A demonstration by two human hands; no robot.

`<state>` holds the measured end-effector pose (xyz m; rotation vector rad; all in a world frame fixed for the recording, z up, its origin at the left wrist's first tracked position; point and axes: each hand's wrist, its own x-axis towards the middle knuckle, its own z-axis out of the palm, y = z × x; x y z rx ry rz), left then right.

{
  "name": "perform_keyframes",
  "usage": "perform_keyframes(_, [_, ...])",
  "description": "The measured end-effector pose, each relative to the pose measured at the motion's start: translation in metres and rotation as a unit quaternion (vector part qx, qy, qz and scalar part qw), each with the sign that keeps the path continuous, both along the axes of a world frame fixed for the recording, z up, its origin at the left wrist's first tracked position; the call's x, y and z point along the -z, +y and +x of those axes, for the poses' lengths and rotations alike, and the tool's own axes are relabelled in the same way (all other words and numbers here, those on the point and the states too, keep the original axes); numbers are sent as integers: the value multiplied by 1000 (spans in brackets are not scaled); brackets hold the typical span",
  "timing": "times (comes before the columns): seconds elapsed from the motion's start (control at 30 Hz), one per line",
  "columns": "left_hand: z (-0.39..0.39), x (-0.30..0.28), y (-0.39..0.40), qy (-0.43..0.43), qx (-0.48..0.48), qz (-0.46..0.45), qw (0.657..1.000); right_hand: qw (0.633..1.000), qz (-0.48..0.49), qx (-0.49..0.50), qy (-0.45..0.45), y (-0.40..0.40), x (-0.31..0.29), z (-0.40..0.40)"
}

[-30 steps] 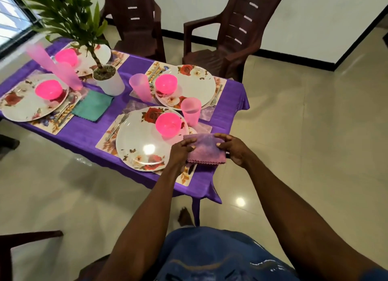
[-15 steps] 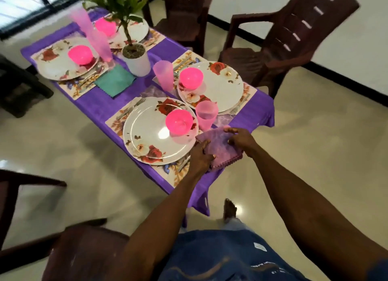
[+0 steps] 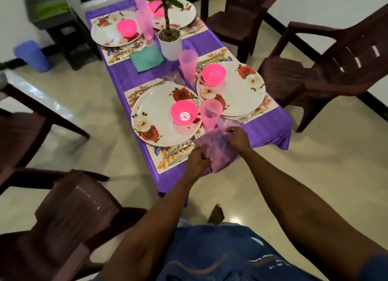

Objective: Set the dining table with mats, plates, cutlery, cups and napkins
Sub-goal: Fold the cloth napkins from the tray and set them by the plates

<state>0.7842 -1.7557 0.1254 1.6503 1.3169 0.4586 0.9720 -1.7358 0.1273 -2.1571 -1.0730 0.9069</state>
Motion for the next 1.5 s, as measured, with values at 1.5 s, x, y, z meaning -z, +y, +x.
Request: perform_keyframes(1.5, [6,-4,11,-206,-224,-211,929,939,-91,86,320,-31,-14,39])
